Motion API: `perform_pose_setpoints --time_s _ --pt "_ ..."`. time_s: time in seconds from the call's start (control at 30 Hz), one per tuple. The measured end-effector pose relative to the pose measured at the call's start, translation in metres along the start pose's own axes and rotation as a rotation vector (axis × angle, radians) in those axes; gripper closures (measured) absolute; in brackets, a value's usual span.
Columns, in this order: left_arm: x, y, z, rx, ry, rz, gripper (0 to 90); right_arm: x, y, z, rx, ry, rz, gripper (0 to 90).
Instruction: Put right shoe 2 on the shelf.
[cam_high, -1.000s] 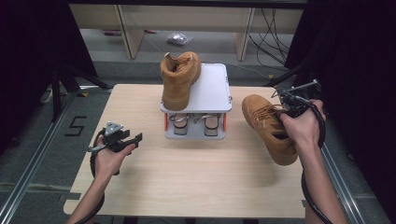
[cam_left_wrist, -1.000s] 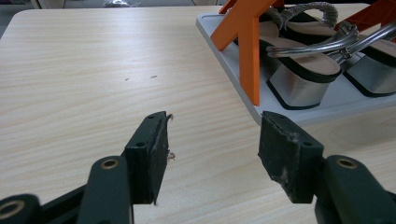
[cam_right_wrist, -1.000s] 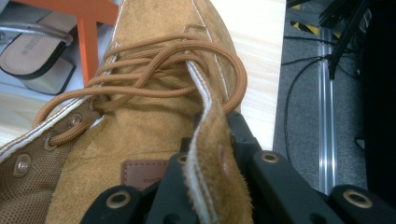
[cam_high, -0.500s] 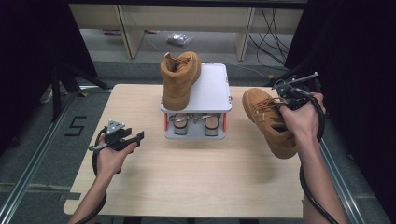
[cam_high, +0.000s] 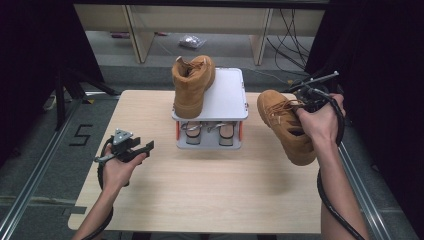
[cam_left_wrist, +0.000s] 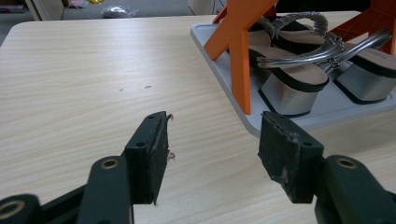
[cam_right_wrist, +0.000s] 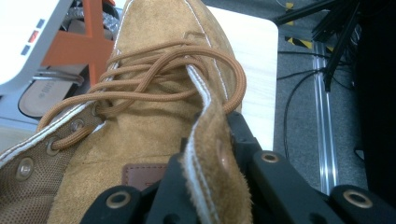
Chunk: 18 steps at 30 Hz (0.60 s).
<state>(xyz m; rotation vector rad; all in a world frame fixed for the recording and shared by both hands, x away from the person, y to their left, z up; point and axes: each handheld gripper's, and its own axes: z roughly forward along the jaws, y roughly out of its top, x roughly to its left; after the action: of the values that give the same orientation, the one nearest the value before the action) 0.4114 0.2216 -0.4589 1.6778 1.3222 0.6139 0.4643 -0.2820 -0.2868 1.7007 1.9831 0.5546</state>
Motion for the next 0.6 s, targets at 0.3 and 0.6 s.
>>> perform_pose_setpoints --time_s 0.3,0.6 --pt "-0.002 0.000 -0.001 -0.010 -0.021 0.010 42.1 0.001 0.012 -0.003 -0.046 -0.004 -0.030 85.2" --pt "0.000 0.000 -0.001 -0.009 -0.017 0.008 42.1 0.009 0.031 -0.006 -0.070 -0.017 -0.029 85.2"
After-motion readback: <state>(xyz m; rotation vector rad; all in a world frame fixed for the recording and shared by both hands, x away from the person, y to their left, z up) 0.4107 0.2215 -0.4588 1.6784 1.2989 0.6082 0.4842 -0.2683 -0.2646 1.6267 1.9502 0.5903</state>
